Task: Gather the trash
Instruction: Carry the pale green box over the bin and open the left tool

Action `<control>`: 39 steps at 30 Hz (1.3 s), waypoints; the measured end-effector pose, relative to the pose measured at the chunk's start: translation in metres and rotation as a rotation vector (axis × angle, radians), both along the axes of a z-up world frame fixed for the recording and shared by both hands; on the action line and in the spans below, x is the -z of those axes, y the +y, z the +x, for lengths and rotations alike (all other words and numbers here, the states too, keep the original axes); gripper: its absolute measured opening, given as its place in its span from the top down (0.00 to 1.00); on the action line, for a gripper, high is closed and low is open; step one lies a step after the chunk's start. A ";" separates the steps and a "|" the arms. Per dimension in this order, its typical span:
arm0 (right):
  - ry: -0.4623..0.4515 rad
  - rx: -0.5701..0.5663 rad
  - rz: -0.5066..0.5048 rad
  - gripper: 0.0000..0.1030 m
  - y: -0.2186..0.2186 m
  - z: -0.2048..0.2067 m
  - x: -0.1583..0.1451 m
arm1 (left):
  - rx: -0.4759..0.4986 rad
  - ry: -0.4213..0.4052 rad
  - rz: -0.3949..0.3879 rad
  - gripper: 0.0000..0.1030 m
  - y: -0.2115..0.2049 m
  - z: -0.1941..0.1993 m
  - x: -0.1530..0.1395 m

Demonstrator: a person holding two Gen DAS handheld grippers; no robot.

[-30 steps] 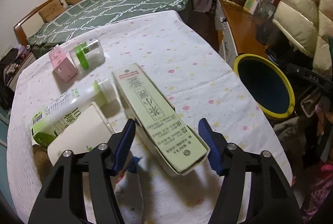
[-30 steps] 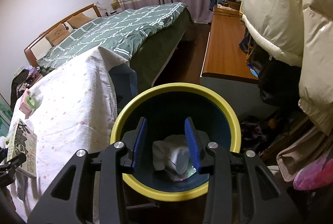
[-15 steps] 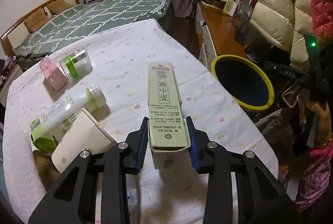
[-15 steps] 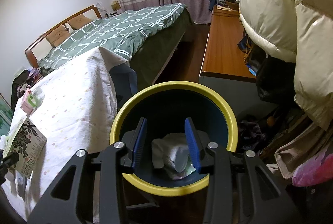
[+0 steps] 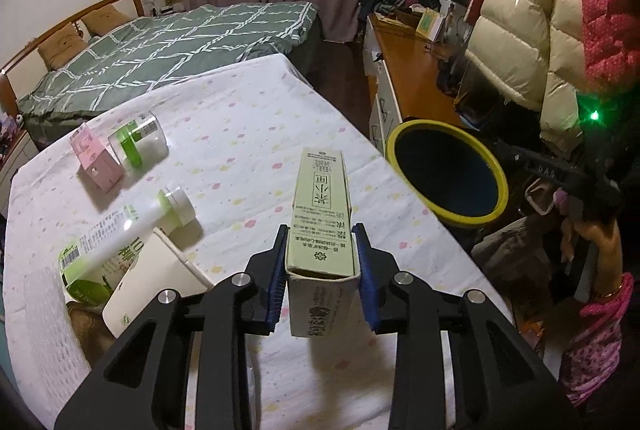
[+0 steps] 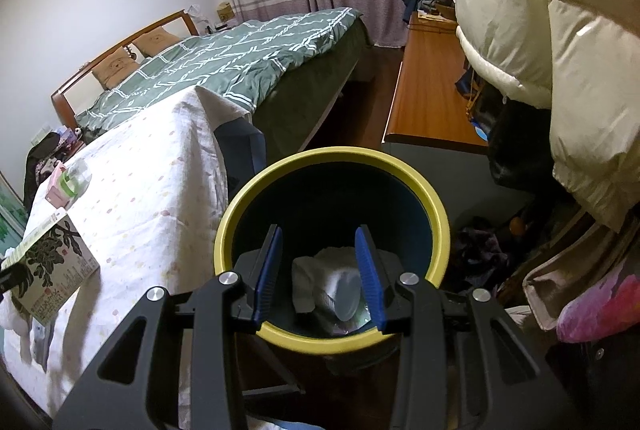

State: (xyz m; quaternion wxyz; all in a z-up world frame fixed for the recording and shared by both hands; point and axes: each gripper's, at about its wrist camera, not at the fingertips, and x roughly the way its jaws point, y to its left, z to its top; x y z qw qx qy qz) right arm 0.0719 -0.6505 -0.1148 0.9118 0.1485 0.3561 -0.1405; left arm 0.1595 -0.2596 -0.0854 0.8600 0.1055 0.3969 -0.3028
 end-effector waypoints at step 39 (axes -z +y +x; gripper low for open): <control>0.012 -0.049 0.018 0.65 0.008 -0.002 0.000 | 0.122 0.063 0.214 0.18 -0.065 -0.023 0.047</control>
